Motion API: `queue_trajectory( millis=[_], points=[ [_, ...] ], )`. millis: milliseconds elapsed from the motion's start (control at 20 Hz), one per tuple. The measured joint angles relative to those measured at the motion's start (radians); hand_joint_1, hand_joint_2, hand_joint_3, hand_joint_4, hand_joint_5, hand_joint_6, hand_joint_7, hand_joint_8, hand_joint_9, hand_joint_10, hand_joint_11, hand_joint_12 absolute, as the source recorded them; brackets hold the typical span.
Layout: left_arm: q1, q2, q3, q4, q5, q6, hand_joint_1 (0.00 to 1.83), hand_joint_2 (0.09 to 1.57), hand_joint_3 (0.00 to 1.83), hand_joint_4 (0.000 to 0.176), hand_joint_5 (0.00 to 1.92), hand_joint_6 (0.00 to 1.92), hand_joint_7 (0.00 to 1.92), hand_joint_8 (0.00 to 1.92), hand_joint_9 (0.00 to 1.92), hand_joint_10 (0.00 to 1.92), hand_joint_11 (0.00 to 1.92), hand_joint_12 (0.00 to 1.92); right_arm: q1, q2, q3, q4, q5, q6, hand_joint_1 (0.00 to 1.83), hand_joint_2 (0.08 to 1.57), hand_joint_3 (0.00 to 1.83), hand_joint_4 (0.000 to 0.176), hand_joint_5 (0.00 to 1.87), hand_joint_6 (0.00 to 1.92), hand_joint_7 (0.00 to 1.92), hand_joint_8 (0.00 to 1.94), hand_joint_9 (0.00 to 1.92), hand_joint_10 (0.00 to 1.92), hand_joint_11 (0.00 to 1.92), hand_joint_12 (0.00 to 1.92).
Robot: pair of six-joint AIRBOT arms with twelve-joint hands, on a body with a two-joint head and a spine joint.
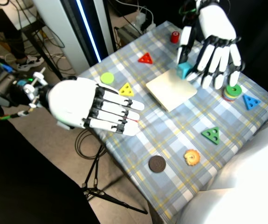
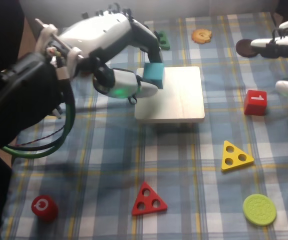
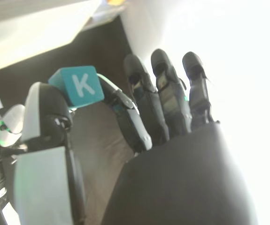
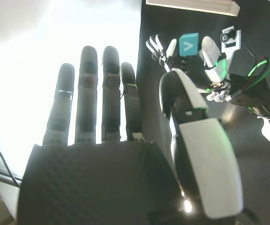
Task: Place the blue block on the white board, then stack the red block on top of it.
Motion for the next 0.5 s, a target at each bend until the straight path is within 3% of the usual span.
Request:
queue_trajectory(
  millis=[100, 200, 300, 400, 450, 500],
  points=[
    [-0.001, -0.017, 0.017, 0.000, 0.023, 0.002, 1.08, 1.08, 0.00, 0.059, 1.05, 0.86, 0.71, 0.00, 0.48, 0.00, 0.00, 0.65, 0.000, -0.003, 0.002, -0.009, 0.004, 0.001, 0.55, 1.36, 0.00, 0.000, 0.45, 0.00, 0.65, 0.00, 0.53, 0.00, 0.00, 0.71],
    [-0.001, -0.024, 0.023, 0.002, 0.030, 0.002, 1.08, 1.08, 0.00, 0.086, 1.06, 0.84, 0.70, 0.00, 0.48, 0.00, 0.00, 0.63, 0.000, -0.005, 0.002, -0.010, 0.002, 0.000, 0.54, 1.36, 0.00, 0.000, 0.45, 0.00, 0.65, 0.00, 0.52, 0.00, 0.00, 0.70],
    [-0.006, -0.037, 0.033, 0.001, 0.036, 0.002, 1.10, 1.07, 0.00, 0.048, 1.08, 0.80, 0.70, 0.00, 0.47, 0.00, 0.00, 0.64, 0.000, -0.005, 0.004, -0.010, 0.003, 0.001, 0.55, 1.36, 0.00, 0.000, 0.45, 0.00, 0.64, 0.00, 0.50, 0.00, 0.00, 0.63],
    [-0.010, -0.045, 0.040, 0.002, 0.045, 0.002, 1.10, 1.06, 0.00, 0.050, 1.11, 0.76, 0.71, 0.00, 0.49, 0.00, 0.00, 0.67, 0.000, -0.005, 0.005, -0.008, 0.003, 0.001, 0.55, 1.36, 0.00, 0.000, 0.46, 0.00, 0.65, 0.00, 0.52, 0.00, 0.00, 0.68],
    [-0.011, -0.047, 0.041, 0.003, 0.048, 0.002, 1.11, 1.06, 0.00, 0.031, 1.10, 0.77, 0.72, 0.00, 0.49, 0.00, 0.00, 0.66, 0.000, -0.005, 0.005, -0.009, 0.003, 0.001, 0.57, 1.36, 0.00, 0.000, 0.45, 0.00, 0.64, 0.00, 0.51, 0.00, 0.00, 0.64],
    [-0.011, -0.047, 0.041, 0.003, 0.050, 0.002, 1.11, 1.06, 0.00, 0.028, 1.10, 0.77, 0.72, 0.00, 0.50, 0.01, 0.00, 0.66, 0.000, -0.005, 0.005, -0.010, 0.003, 0.001, 0.55, 1.36, 0.00, 0.000, 0.45, 0.00, 0.64, 0.00, 0.51, 0.00, 0.00, 0.67]
  ],
)
